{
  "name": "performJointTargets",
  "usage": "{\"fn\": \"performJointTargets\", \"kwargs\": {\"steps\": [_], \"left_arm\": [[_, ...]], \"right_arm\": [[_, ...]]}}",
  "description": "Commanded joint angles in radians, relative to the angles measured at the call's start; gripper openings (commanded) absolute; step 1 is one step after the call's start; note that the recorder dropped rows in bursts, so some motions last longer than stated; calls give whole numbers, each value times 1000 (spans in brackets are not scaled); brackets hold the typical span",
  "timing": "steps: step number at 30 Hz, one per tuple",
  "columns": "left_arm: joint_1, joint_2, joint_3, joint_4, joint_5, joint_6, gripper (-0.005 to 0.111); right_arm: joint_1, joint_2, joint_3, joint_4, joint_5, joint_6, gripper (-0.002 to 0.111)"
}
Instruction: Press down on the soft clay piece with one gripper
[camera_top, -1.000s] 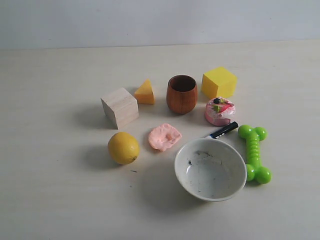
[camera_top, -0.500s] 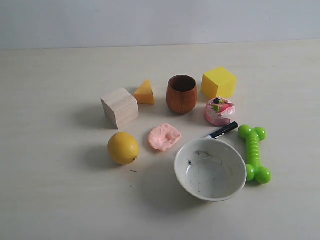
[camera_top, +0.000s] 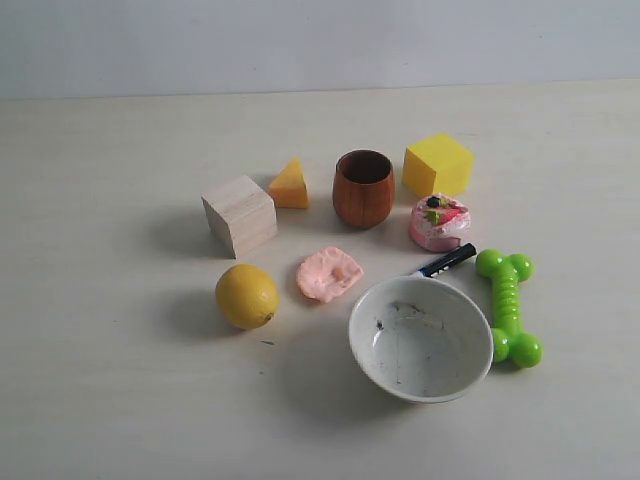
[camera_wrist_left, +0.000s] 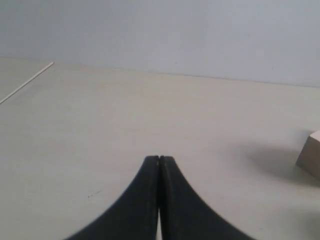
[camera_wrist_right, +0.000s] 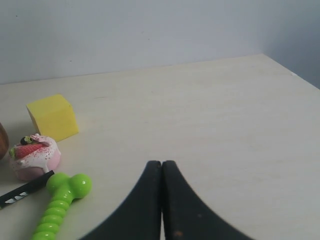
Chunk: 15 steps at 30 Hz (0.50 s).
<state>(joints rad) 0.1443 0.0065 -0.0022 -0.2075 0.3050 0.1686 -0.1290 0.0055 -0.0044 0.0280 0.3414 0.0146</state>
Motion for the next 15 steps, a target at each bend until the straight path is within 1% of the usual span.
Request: {"fn": "performJointTargets", "kwargs": {"steps": [1, 6, 15], "left_arm": [[-25, -7, 2, 20, 30, -6, 0], [-25, -7, 2, 20, 54, -6, 0], [-25, -7, 2, 14, 58, -15, 0]], "right_arm": [[1, -6, 4, 0, -7, -4, 0], [1, -6, 4, 0, -7, -4, 0], [1, -6, 4, 0, -7, -4, 0]]}}
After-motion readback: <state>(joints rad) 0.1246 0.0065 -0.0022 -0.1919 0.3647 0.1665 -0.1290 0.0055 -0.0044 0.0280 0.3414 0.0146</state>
